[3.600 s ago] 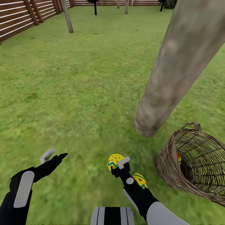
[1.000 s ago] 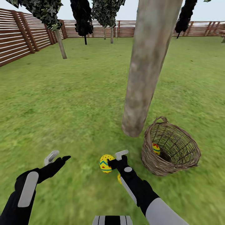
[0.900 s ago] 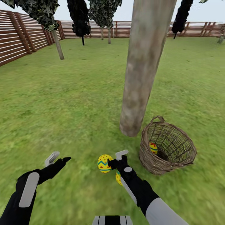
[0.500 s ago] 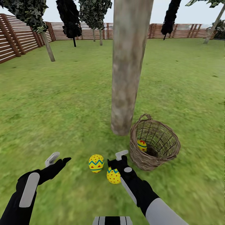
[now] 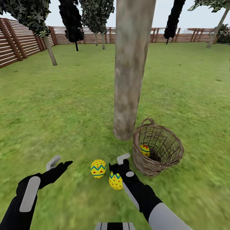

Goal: Take the three Easter eggs out of the wicker basket on the lawn in the garden, then place them on the lawn next to a single tree (choose any tree) so that all three eggs are next to the same tree and none are left in the basket.

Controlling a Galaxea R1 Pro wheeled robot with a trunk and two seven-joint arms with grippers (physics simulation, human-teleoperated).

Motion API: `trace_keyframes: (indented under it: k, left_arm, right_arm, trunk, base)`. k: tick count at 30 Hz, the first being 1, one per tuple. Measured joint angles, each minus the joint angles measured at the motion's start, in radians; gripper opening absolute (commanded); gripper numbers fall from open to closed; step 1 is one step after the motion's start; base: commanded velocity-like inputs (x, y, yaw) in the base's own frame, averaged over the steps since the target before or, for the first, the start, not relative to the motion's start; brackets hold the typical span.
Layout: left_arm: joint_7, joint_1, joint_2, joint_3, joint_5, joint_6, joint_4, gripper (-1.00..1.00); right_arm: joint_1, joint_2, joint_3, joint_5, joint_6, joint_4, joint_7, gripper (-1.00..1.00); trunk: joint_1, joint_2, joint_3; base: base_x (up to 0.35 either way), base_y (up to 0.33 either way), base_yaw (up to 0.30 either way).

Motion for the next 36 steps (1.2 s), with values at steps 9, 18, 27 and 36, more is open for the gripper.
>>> trace_keyframes:
  k: [9,18,27,36]
  left_arm:
    - [0.002,0.000,-0.001,-0.003,0.000,0.000,0.000,1.00]
    - [0.002,0.000,-0.001,-0.007,0.001,0.000,0.000,1.00]
    - [0.002,0.000,-0.001,-0.008,0.000,-0.001,0.000,1.00]
    - [0.001,0.000,-0.002,-0.010,0.000,-0.003,-0.008,1.00]
  right_arm:
    - [0.000,0.000,0.048,0.000,0.002,-0.016,0.000,1.00]
    - [-0.005,0.000,0.061,-0.011,0.296,-0.365,-0.005,1.00]
    - [-0.094,0.000,-0.140,-0.099,0.552,-0.530,-0.030,1.00]
    - [-0.118,0.000,-0.429,-0.102,0.637,-0.533,-0.033,1.00]
  trunk:
    - [-0.004,0.002,0.035]
    - [-0.008,0.004,0.070]
    - [-0.012,0.006,0.105]
    - [-0.016,0.008,0.139]
  base:
    - [0.000,0.000,0.000]
    - [0.000,0.000,0.000]
    - [0.000,0.000,0.000]
    - [0.000,0.000,0.000]
